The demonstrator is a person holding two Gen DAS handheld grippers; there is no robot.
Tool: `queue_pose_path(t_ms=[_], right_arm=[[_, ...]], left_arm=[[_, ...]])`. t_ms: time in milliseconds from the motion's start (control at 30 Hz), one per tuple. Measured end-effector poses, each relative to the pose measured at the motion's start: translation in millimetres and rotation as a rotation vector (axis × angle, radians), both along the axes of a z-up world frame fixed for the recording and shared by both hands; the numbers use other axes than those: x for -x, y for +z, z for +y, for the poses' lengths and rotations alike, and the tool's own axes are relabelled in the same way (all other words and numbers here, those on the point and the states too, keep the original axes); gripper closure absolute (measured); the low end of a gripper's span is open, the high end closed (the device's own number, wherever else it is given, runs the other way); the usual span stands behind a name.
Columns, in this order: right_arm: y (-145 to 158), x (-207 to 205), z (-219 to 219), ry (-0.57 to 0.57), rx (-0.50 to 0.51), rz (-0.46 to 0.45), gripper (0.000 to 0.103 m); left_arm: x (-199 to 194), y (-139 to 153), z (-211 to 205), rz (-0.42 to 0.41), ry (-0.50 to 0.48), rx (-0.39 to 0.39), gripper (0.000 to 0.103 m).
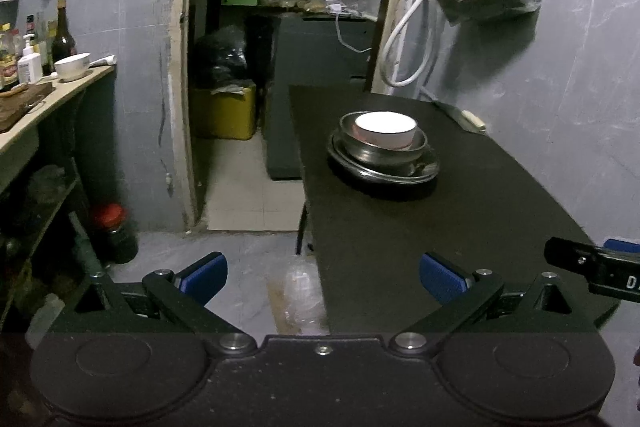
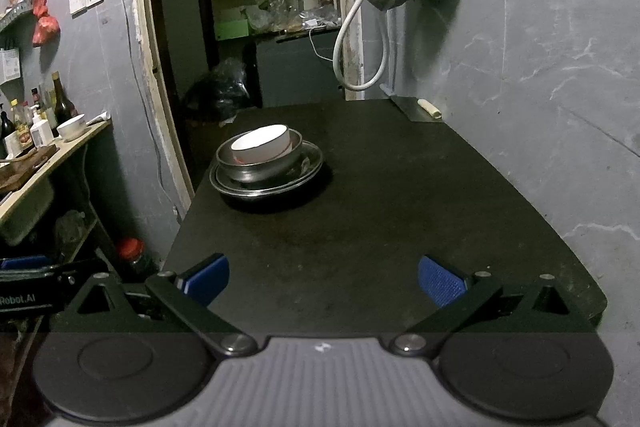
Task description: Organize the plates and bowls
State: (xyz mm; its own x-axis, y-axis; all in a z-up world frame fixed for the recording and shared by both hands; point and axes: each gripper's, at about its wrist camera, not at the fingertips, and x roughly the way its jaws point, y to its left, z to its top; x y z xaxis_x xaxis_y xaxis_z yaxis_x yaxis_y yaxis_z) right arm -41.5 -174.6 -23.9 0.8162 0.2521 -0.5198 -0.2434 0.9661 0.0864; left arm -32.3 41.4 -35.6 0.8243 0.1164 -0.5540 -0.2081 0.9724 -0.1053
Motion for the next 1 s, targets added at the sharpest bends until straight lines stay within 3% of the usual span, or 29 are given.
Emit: queue_pose_path(t_ms=[1000], right_arm=[[-1.2,-4.5,-13.2,-0.014,-0.002,0.012,0.0]], left_arm=[[-4.4,5.5,-19.0,0.004,-0.036,-0.033,0.001]])
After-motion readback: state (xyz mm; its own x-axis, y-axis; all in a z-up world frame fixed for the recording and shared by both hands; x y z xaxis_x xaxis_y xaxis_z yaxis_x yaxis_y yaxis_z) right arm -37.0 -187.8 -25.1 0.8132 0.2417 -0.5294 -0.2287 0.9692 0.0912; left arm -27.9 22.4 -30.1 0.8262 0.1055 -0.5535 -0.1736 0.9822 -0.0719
